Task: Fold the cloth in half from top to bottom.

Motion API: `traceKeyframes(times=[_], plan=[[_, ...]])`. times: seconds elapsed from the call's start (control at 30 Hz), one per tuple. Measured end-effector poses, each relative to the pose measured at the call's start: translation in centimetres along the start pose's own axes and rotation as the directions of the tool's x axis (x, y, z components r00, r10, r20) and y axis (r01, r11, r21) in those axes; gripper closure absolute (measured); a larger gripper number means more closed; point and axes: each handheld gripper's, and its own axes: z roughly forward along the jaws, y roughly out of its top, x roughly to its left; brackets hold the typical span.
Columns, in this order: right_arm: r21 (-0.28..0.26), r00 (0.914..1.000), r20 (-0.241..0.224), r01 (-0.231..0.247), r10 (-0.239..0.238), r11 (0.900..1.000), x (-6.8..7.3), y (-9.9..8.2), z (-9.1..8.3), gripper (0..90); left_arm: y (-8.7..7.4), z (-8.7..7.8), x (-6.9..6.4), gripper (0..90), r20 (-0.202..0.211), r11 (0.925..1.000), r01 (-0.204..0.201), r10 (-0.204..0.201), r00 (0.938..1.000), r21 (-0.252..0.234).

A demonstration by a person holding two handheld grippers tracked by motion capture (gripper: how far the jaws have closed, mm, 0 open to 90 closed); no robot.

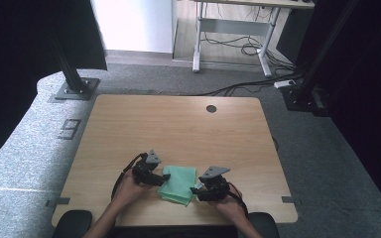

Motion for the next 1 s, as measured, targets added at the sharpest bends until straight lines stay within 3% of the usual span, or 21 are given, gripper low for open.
traceKeyframes(times=[0.1, 0.27, 0.43, 0.53, 0.67, 0.8, 1.0], plan=[[-0.021, 0.9999, -0.007, -0.010, 0.010, 0.9997, 0.1, -0.1, -0.7, 48.6, 0.0, -1.1, -0.9, 30.8, 0.044, 0.9997, -0.009, 0.010, 0.9990, -0.025], [-0.032, 0.9946, -0.101, 0.020, -0.023, 0.9993, 2.0, 0.3, -0.9, 52.0, -1.2, -1.8, -1.3, 31.5, 0.021, 0.9998, -0.016, 0.016, 0.9996, -0.010], [-0.009, 0.9828, -0.165, 0.082, -0.083, 0.9966, 3.8, 0.9, 0.2, 55.6, -2.6, -3.0, -0.6, 31.0, 0.028, 0.9990, 0.036, -0.035, 0.9990, -0.027], [0.035, 0.9809, -0.121, 0.158, -0.152, 0.9869, 4.7, 0.7, 1.2, 66.3, -3.0, -3.4, -0.3, 31.0, 0.028, 0.9982, 0.051, -0.050, 0.9983, -0.033], [0.054, 0.9774, -0.069, 0.204, -0.200, 0.9776, 5.0, 0.6, 1.4, 83.7, -3.4, -3.7, -0.1, 30.9, 0.023, 0.9973, 0.062, -0.061, 0.9979, -0.039], [0.043, 0.9806, -0.060, 0.189, -0.187, 0.9810, 4.8, 1.2, 0.6, 86.3, -3.4, -4.3, 0.0, 30.5, 0.022, 0.9968, 0.063, -0.062, 0.9978, -0.049], [0.001, 0.9834, -0.032, 0.179, -0.179, 0.9839, 4.1, 2.2, -0.7, 86.4, -4.1, -3.7, 0.1, 28.7, 0.018, 0.9985, 0.054, -0.054, 0.9984, -0.004]])
